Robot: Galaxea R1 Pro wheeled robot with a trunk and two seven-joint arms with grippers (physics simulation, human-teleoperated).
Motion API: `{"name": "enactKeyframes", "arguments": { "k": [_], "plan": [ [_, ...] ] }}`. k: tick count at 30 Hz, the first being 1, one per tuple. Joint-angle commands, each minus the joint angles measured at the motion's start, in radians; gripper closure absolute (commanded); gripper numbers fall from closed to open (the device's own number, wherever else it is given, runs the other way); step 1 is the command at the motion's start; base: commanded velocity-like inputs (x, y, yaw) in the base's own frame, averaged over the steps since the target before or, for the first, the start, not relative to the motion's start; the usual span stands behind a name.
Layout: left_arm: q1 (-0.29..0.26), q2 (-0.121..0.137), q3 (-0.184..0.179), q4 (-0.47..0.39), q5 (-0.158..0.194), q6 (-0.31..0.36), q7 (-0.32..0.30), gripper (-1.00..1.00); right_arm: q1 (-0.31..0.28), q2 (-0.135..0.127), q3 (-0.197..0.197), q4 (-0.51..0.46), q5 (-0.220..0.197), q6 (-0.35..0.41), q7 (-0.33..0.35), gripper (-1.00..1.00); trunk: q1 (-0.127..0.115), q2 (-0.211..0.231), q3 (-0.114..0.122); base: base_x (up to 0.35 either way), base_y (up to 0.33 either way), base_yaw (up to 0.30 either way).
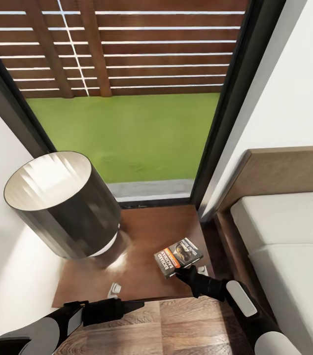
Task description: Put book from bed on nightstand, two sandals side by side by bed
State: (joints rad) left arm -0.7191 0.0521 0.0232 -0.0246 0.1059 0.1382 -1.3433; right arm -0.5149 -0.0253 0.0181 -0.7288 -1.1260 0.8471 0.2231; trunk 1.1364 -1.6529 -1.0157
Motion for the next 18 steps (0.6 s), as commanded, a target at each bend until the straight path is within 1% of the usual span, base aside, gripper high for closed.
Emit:
{"name": "enactKeyframes", "arguments": {
  "k": [1, 5, 15, 18],
  "plan": [
    [0.0, 0.0, 0.002, 0.0, 0.001, 0.011, -0.004, -1.0, 0.0, -0.001, 0.002, 0.0, 0.003, 0.001, 0.007, 1.0, 0.004, -0.008, -0.004, 0.0, 0.0, 0.0],
    [0.0, 0.0, 0.002, 0.0, 0.001, 0.011, -0.004, -1.0, 0.0, -0.001, 0.002, 0.0, 0.003, 0.001, 0.007, 1.0, 0.019, -0.036, -0.016, 0.0, 0.0, 0.0],
    [0.0, 0.0, 0.002, 0.0, 0.001, 0.01, -0.004, -1.0, 0.0, -0.001, 0.002, 0.0, 0.003, 0.002, 0.007, 1.0, 0.019, -0.036, -0.016, 0.0, 0.0, 0.0],
    [0.0, 0.0, 0.002, 0.0, 0.001, 0.01, -0.004, -1.0, 0.0, -0.001, 0.002, 0.0, 0.003, 0.002, 0.007, 1.0, 0.031, -0.057, -0.026, 0.0, 0.0, 0.0]
  ]
}}
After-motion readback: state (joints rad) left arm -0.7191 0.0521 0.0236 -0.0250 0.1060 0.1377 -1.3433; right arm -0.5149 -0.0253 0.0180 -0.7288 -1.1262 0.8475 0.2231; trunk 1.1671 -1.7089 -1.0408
